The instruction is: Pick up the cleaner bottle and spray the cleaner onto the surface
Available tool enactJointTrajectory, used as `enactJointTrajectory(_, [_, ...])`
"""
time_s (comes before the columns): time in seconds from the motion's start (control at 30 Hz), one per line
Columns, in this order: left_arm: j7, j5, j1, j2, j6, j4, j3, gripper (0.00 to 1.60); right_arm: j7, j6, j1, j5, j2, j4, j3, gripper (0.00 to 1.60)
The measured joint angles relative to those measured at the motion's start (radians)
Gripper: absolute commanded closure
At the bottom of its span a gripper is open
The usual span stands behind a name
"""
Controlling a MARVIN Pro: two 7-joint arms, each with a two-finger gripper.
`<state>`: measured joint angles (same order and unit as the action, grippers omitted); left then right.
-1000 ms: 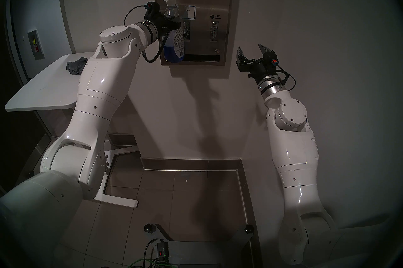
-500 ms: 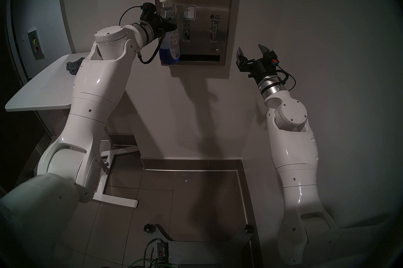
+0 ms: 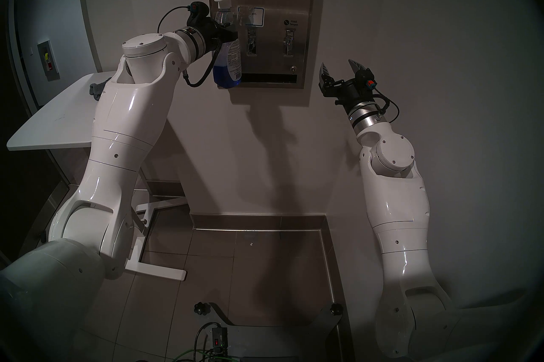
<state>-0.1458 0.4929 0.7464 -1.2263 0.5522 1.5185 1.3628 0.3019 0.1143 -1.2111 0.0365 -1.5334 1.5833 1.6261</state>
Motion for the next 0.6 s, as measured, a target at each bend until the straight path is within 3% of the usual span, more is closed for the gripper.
enactJointTrajectory(0.6, [0.034, 0.025, 0.036, 0.019, 0.054, 0.079, 0.026, 1.6, 0.002, 0.0, 0.0, -0.002, -0.002, 0.0, 0.002, 0.0])
